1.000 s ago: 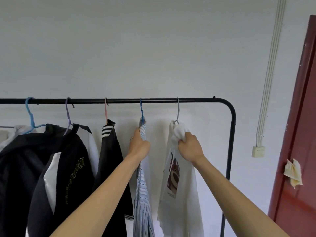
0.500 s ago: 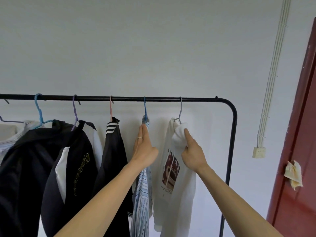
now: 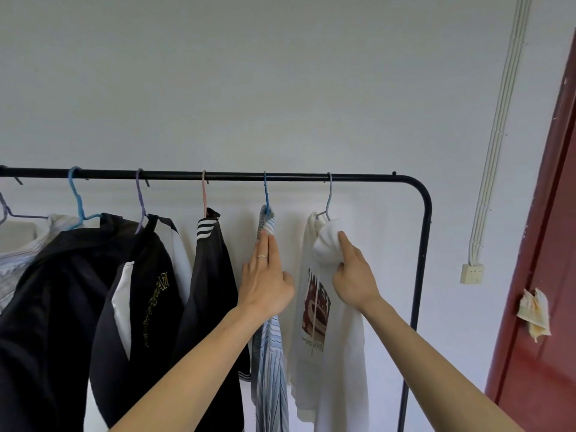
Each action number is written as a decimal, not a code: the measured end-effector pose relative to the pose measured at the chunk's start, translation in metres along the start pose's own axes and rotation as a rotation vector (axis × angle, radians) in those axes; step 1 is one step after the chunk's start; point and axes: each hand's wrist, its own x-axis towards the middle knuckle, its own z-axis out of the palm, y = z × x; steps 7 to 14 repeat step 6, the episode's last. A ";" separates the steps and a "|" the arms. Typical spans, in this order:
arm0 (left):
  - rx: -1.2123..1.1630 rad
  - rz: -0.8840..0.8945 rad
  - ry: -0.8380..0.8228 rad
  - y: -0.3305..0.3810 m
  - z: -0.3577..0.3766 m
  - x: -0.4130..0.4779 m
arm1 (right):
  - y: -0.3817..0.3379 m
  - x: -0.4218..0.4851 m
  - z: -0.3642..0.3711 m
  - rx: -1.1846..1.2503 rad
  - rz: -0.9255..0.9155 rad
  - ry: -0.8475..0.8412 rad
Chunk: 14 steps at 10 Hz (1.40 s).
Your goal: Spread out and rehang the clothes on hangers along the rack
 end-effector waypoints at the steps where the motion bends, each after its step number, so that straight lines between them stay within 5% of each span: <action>1: 0.086 0.019 0.024 -0.002 0.003 -0.003 | 0.002 -0.005 0.003 -0.047 -0.016 0.023; 6: 0.110 0.057 0.027 -0.012 0.005 -0.008 | -0.008 -0.031 -0.017 -0.265 -0.159 0.125; 14: 0.110 0.057 0.027 -0.012 0.005 -0.008 | -0.008 -0.031 -0.017 -0.265 -0.159 0.125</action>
